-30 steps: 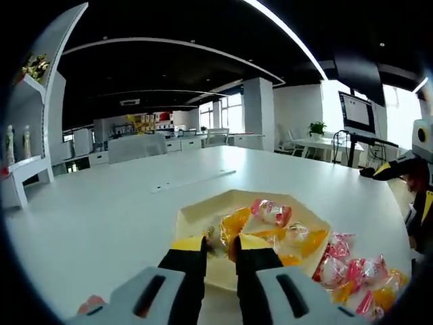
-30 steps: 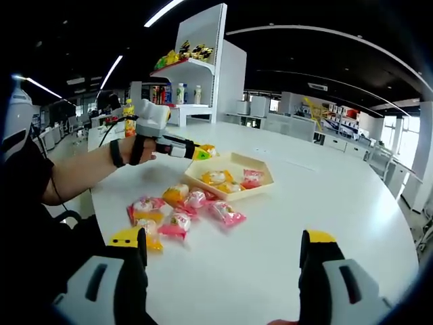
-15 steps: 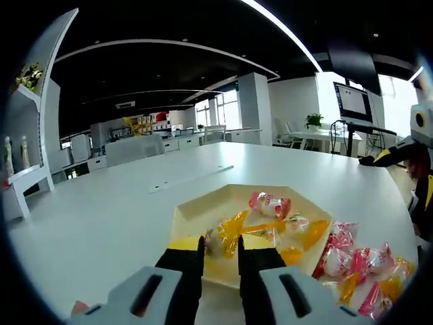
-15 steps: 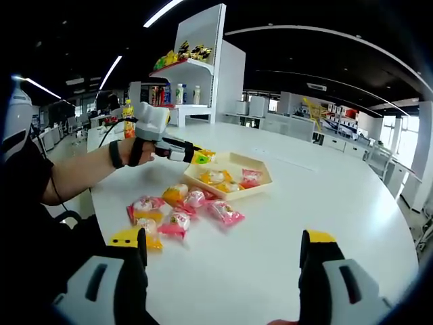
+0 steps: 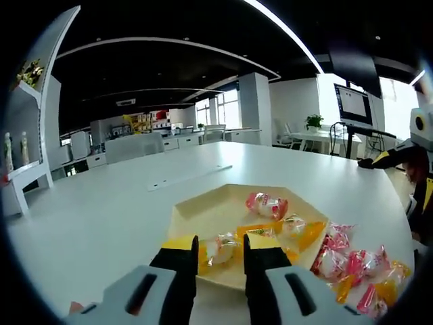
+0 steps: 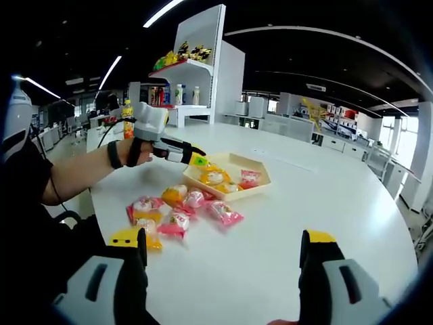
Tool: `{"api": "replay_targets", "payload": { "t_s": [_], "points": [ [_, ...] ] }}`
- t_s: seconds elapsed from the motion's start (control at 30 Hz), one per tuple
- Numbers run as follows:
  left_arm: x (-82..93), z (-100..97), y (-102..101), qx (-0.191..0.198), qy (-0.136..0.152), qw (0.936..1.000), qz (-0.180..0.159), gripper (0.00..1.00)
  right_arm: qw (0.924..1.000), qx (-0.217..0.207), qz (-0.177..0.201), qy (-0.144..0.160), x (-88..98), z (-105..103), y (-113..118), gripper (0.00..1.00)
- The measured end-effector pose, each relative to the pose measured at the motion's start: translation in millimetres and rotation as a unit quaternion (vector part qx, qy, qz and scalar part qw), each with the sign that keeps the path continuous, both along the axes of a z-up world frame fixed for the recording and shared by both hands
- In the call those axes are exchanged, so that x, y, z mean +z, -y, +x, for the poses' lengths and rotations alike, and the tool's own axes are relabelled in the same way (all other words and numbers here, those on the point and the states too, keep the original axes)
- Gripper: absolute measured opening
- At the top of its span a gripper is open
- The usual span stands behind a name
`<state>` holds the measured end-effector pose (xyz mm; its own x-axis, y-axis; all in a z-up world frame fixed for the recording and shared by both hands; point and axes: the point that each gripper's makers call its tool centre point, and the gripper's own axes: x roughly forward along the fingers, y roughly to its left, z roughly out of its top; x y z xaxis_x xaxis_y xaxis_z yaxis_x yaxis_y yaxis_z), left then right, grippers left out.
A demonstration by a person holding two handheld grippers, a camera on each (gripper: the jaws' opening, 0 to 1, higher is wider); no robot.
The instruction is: Pick up the marshmallows scattered on the table and place them into the bowl on the table
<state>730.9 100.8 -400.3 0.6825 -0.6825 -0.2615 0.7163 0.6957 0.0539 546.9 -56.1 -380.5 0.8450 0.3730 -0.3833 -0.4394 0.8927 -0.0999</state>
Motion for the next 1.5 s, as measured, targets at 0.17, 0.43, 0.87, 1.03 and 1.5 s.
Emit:
{"api": "replay_targets", "payload": {
  "t_s": [0.17, 0.43, 0.87, 1.03, 1.5],
  "points": [
    [7.2, -7.4, 2, -0.004, -0.007, 0.9998, -0.018, 0.48, 1.0000, 0.001, 0.000, 0.001, 1.0, 0, -1, 0.90],
    [22.8, -32.7, 7, -0.041, 0.021, 0.9989, -0.009, 0.70, 1.0000, -0.001, -0.001, 0.004, 2.7, -1, 1, 0.90],
    [37.0, -114.9, -3, -0.110, -0.010, 0.9929, -0.046, 0.89, 1.0000, 0.000, 0.001, 0.010, 5.9, -5, 3, 0.90],
    [32.4, -134.1, -17, -0.121, 0.000, 0.9925, -0.018, 0.90, 0.9999, 0.001, 0.003, 0.012, 7.1, -6, 3, 0.90],
    [27.4, -161.2, -42, -0.113, -0.021, 0.9933, -0.007, 0.95, 0.9999, 0.005, 0.004, 0.013, 7.6, -10, -4, 0.90]
  ]
}}
